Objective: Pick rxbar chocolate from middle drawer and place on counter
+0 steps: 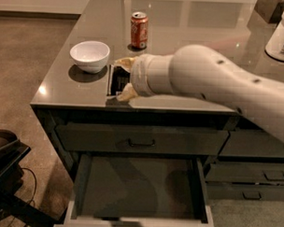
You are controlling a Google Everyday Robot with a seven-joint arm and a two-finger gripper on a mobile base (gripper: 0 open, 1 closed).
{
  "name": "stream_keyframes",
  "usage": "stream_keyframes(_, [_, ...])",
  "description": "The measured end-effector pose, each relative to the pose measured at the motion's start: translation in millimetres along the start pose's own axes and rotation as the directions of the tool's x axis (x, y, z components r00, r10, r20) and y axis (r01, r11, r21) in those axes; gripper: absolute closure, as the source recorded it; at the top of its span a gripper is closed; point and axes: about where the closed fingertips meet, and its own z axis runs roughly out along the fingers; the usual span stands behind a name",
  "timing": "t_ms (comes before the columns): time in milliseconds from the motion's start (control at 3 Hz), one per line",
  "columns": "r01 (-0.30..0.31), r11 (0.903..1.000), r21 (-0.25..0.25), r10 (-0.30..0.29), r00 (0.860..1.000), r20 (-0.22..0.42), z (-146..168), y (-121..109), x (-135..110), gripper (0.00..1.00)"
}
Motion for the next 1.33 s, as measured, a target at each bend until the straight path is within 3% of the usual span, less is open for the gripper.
stream_keyframes(667, [0.015,0.9986,-0.05,-0.014,1.0,0.023,61.2,-39.9,22.8,1.0])
stream_keyframes(1333, [0.016,0.9988,-0.047,-0.015,1.0,0.026,61.9,-42.5,21.1,0.59])
